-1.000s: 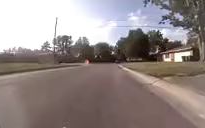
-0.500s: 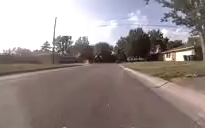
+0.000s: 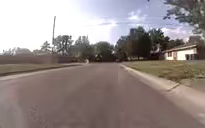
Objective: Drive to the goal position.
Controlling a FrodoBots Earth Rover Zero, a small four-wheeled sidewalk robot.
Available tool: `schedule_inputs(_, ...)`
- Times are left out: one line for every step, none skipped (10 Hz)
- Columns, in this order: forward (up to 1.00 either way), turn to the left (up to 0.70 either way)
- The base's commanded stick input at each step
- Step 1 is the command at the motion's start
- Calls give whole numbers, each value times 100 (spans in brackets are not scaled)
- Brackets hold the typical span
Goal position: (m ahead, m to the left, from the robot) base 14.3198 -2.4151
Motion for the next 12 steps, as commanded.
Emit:
schedule_inputs(0, 0)
schedule_inputs(0, 0)
schedule_inputs(0, 0)
schedule_inputs(0, 0)
schedule_inputs(0, 0)
schedule_inputs(0, 0)
schedule_inputs(0, 0)
schedule_inputs(0, 0)
schedule_inputs(0, -11)
schedule_inputs(0, -48)
schedule_inputs(0, -85)
schedule_inputs(0, -85)
